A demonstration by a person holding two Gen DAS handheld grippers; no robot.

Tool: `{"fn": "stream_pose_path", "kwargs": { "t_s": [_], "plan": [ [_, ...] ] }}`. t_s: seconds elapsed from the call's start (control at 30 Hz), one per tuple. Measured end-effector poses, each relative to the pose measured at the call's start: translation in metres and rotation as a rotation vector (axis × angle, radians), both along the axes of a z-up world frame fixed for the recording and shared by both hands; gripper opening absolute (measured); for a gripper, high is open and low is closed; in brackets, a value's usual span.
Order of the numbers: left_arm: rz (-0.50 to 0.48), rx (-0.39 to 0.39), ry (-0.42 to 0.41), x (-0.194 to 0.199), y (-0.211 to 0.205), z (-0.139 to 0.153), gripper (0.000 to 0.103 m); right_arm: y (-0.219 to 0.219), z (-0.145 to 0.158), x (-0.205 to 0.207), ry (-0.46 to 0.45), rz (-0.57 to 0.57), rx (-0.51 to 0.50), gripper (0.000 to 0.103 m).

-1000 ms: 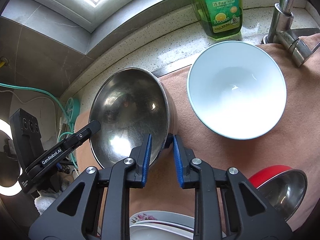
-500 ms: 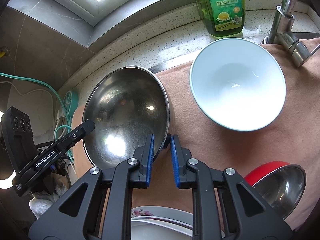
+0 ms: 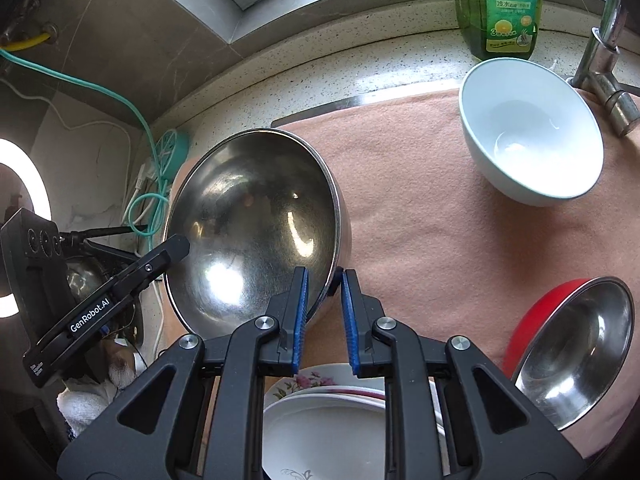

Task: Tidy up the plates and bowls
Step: 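Lift the steel bowl and carry it beside the plate stack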

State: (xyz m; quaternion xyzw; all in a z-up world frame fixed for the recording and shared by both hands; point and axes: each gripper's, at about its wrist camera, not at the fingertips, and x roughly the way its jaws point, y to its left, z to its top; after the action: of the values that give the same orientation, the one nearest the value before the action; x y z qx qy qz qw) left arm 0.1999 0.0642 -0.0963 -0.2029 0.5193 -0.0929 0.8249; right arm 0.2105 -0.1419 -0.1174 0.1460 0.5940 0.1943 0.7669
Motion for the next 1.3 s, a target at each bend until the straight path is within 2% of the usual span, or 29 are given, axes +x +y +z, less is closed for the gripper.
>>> {"fn": "stream_pose_path", "kwargs": {
  "t_s": [0.37, 0.7, 1.3],
  "plan": [
    [0.095, 0.014, -0.018, -0.062, 0.026, 0.002, 0.013, 0.036, 0.007, -0.045, -0.024, 0.139, -0.009, 0.017],
    [0.199, -0.002, -0.006, -0.124, 0.055, -0.006, 0.013, 0.067, 0.0, -0.086, -0.022, 0.253, -0.021, 0.017],
    [0.284, -0.023, 0.035, -0.183, 0.073, -0.02, 0.013, 0.087, -0.016, -0.121, 0.024, 0.353, -0.022, 0.017]
  ]
}}
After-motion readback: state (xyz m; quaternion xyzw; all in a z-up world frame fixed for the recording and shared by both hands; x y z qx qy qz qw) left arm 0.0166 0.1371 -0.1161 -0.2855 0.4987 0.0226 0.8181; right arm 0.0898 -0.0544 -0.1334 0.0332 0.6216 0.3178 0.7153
